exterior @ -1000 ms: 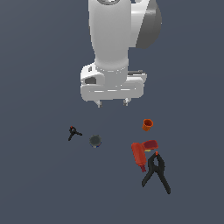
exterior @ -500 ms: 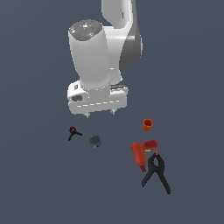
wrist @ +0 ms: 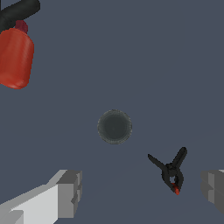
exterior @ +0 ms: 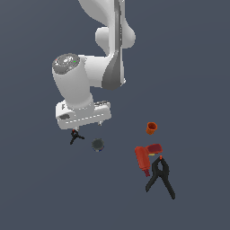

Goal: Pick up a designated object from a clutter of objects.

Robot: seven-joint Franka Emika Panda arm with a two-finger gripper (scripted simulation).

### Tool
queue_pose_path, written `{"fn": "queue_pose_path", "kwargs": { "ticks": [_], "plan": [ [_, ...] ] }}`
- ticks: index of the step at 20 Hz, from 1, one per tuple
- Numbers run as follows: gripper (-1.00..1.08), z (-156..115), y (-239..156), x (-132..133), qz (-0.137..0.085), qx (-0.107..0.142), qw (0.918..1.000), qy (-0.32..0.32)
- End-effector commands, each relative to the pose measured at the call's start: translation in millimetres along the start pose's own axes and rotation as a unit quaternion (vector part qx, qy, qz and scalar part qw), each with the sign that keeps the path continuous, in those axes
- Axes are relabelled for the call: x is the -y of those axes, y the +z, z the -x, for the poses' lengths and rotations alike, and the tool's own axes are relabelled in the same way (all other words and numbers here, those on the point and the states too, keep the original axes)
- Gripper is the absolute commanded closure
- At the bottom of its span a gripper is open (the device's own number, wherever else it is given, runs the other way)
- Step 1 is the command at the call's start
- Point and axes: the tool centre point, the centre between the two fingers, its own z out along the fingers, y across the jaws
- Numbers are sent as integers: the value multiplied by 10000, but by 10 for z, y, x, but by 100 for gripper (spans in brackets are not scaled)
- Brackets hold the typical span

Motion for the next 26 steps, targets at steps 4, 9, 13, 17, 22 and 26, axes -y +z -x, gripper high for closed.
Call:
{"fn": "queue_pose_path", "kwargs": {
  "ticks": [4,9,13,17,22,26],
  "plan": [
    [-92,190,368,-352,27,13,9994,-340],
    [-92,390,675,-629,55,36,9980,-624],
    [-92,529,861,-789,74,55,9968,-799],
    [-92,635,993,-898,88,71,9957,-924],
    [-92,712,1084,-971,98,84,9948,-1010],
    [-92,721,1091,-977,96,88,9948,-1009]
  ]
}}
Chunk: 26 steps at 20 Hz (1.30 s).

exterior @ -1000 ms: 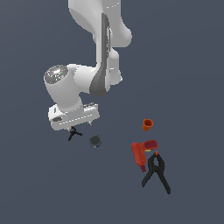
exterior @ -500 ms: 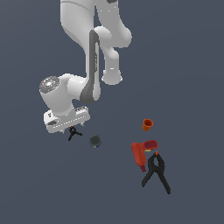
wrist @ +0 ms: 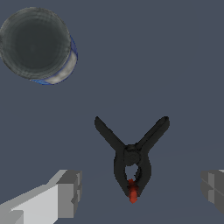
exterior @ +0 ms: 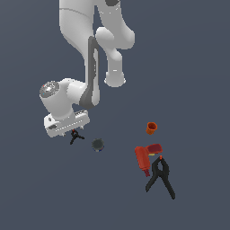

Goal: Pick up a designated object from a clutter of objects.

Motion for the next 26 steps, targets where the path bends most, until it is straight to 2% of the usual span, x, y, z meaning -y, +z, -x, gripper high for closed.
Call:
{"fn": "queue_pose_path", "kwargs": {
  "ticks": [1,13,18,19,26],
  "plan": [
    [-92,-3,1,1,2,-2,10000,-3],
    [-92,9,437,3,4,-4,10000,-13],
    [-92,3,506,-2,5,-4,10000,-18],
    [108,3,506,-2,5,-4,10000,-18],
    [108,3,506,-2,5,-4,10000,-18]
  ]
}}
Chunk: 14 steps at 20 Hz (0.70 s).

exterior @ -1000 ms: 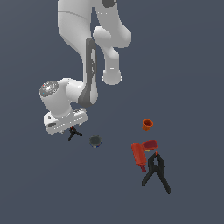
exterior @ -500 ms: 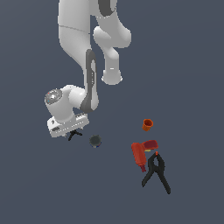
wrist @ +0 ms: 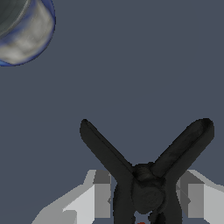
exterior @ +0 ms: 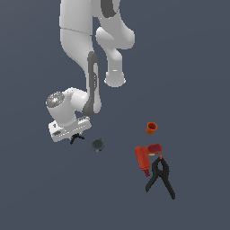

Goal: Pick up a designated object from a clutter of objects.

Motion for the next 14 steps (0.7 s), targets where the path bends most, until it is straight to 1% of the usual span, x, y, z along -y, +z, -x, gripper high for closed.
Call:
{"fn": "queue_pose_path", "kwargs": {
  "ticks": [1,8,14],
  "plan": [
    [108,-3,4,3,-2,0,10000,-3],
    [108,-38,-60,41,0,0,10000,0],
    [108,-188,-297,202,0,0,10000,0]
  ]
}}
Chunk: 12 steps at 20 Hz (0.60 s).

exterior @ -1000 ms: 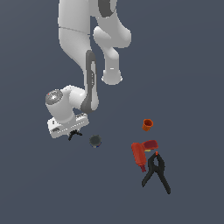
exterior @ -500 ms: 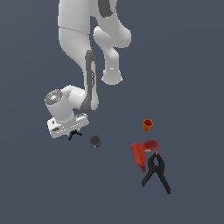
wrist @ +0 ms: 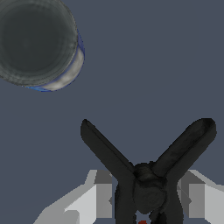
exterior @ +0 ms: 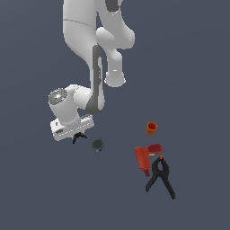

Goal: Pick up a designated object from a clutter of objects.

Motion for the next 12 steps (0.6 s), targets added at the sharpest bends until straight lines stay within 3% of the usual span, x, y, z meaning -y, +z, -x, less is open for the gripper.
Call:
{"fn": "queue_pose_path", "kwargs": {
  "ticks": [1,12],
  "plan": [
    [108,-88,-134,89,4,-5,10000,-5],
    [108,-671,-1074,709,9,0,10000,-1]
  ]
}}
